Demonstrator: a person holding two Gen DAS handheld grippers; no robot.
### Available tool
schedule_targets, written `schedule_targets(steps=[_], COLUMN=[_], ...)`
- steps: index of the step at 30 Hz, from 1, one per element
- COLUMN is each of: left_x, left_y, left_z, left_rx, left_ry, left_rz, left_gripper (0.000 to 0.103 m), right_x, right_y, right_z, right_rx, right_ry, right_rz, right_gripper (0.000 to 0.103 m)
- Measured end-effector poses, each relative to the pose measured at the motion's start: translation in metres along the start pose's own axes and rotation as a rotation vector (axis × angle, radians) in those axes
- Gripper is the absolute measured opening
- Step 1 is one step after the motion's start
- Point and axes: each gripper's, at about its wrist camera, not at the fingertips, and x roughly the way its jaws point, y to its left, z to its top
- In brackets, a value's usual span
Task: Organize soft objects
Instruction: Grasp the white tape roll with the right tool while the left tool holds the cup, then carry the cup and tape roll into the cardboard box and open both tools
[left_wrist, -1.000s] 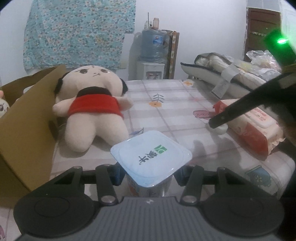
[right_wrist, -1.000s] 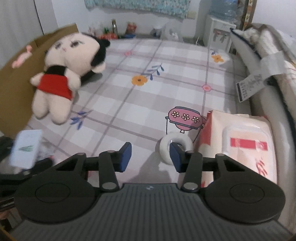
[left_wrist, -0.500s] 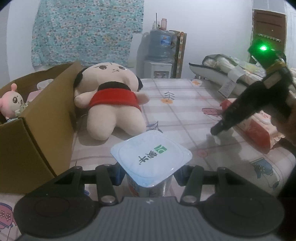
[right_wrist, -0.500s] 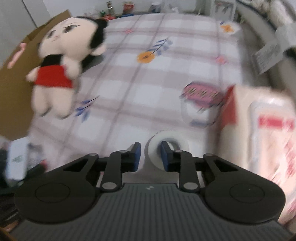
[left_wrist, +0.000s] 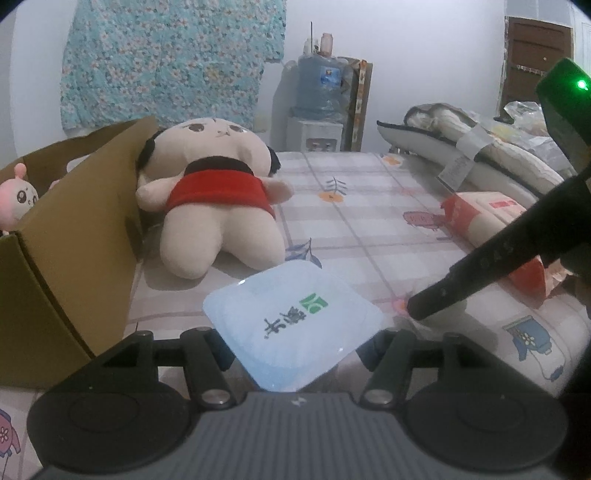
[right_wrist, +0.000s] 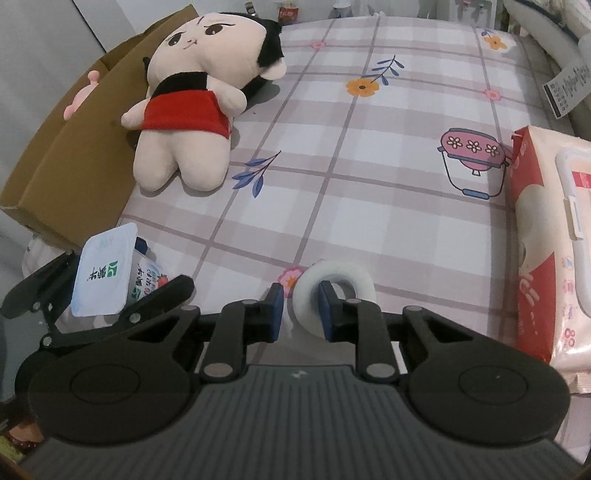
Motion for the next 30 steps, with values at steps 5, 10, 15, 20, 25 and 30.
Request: schedule_targets(steps=[5, 10, 15, 20, 25, 30], left_x=[0.0, -0.009, -0.037, -0.073, -0.101, -0.115], left_y=[0.003, 0.007, 0.014, 0.031, 0.057, 0.085], left_z=[0.0, 0.0, 0.014, 0.037, 0.056, 0.072], left_rx=[-0.021, -0.036, -0.055, -0.086, -0.139, -0.201], left_ry=[-0.027, -0.046, -0.114, -0.195, -0.253, -0.29], left_rz=[0.005, -0.013, -0.03, -0.036, 0.005, 0.067], left_gripper=[0.052, 0.052, 0.052, 0.052, 0.052, 0.052], right_x=[0.0, -0.006, -0.008, -0.004, -0.014, -0.036], right_y=[-0.01, -0.026, -0.03, -0.033, -0.029, -0.011], right_z=[-0.004, -0.011, -0.011, -0.01, -0.007, 0.012], right_rx=[0.092, 0.251, 0.316, 0.355, 0.36, 0.302], right_ry=[-0.038, -0.086, -0.107, -0.117, -0.164, -0.219], right_rz=[0.068, 0.191, 0.236, 0.274, 0.319, 0.374], right_gripper=[0.013, 0.012, 0.012, 0.012, 0.012, 0.012])
